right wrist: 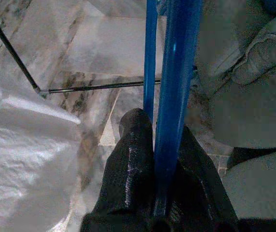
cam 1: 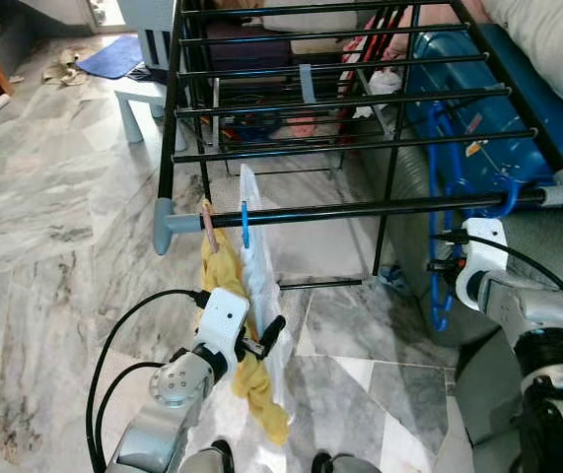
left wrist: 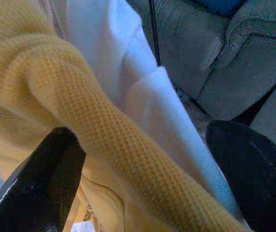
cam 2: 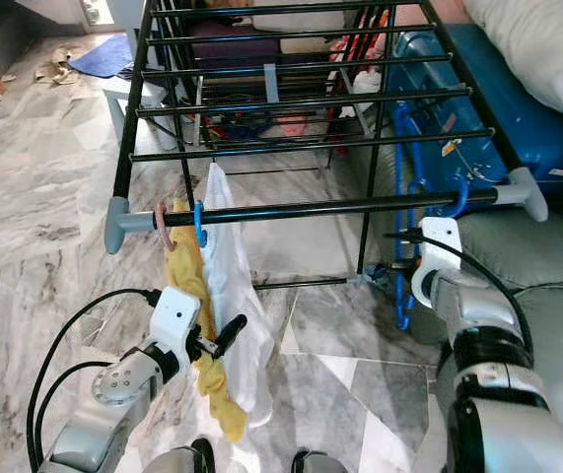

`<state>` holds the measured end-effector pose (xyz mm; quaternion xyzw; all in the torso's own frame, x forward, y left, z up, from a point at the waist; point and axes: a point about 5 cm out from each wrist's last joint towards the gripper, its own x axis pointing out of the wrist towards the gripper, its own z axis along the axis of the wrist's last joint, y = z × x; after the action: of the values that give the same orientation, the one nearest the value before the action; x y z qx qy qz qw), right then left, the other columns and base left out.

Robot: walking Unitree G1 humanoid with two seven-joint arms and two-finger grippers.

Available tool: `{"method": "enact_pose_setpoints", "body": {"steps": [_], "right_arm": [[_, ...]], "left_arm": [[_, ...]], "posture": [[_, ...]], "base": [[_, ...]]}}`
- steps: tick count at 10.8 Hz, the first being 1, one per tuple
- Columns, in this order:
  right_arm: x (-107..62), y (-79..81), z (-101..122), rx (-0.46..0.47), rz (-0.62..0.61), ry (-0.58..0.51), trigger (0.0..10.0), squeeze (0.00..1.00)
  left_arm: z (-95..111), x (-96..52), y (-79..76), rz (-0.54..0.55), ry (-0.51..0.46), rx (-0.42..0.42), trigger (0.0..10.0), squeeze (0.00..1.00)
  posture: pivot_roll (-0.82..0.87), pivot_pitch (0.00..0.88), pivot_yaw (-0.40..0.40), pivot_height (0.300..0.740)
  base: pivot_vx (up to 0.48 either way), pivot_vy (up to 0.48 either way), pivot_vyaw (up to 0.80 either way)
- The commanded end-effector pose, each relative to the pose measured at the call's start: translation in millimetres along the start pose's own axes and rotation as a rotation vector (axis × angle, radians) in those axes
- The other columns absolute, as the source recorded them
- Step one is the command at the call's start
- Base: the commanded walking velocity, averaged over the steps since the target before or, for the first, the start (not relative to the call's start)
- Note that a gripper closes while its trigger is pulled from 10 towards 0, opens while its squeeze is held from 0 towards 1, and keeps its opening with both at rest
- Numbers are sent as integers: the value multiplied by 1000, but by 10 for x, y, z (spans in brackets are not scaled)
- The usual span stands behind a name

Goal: Hang hanger

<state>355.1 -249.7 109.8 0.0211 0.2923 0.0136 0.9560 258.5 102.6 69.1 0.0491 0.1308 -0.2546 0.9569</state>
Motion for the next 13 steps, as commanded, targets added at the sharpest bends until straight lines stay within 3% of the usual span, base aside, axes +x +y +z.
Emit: {"method": "enact_pose_setpoints", "body": {"steps": [1,2,3,7,13], "right_arm": [[13,6,-7,5,1,21,10000,0],[18,-7,-65,28,14,36,10000,0],[21,-15,-92,55,20,38,10000,1000],[-16,-56,-24,-88,-32,-73,10000,1000],[-242,-52,-169,-133,-135,-217,10000,1000]], "left_arm": [[-46,-25,-8,-4,26,4,10000,0],[-49,-19,-21,-7,28,4,10000,0],[-48,-18,-24,-7,28,3,10000,0],[-67,-7,-21,9,38,7,10000,0],[-51,21,-8,62,13,34,10000,0]], "posture": [[-4,166,-25,740],[-3,166,-25,740],[-3,167,-24,740],[-14,164,-24,740],[-45,168,-14,740]], "base": [[0,0,0],[0,0,0],[0,0,0],[0,0,0],[0,0,0]]}}
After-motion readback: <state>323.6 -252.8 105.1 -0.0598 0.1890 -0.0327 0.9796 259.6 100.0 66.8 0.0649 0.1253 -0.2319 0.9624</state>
